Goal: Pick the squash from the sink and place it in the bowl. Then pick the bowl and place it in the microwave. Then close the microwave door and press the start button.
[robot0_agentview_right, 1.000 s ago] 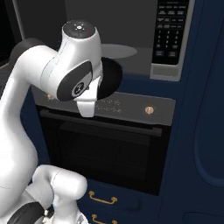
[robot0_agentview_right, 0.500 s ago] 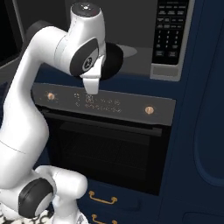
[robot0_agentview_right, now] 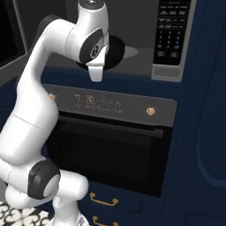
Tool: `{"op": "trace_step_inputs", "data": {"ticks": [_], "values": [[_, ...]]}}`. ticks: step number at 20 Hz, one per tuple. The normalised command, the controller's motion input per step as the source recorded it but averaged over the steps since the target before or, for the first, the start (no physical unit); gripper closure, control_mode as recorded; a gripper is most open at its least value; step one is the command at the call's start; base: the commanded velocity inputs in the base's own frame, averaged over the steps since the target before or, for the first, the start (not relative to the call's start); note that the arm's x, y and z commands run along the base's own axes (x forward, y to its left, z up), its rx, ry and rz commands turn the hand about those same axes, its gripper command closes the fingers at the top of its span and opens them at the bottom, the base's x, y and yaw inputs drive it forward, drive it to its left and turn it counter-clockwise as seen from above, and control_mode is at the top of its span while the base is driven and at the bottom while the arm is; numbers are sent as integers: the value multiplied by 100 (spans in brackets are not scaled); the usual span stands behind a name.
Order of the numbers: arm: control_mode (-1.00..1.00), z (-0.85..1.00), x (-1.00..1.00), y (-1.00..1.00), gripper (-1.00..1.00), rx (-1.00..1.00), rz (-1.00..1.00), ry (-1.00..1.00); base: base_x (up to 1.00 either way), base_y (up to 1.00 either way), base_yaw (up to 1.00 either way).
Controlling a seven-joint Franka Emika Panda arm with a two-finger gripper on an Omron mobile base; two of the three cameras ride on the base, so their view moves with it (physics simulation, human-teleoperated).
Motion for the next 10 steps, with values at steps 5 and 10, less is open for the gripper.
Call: {"op": "trace_step_inputs", "data": {"ticks": [5,10], "values": [[-100,5,53,6,100,0,0,0,0,0,0],[-100,0,46,1,100,0,0,0,0,0,0]]}}
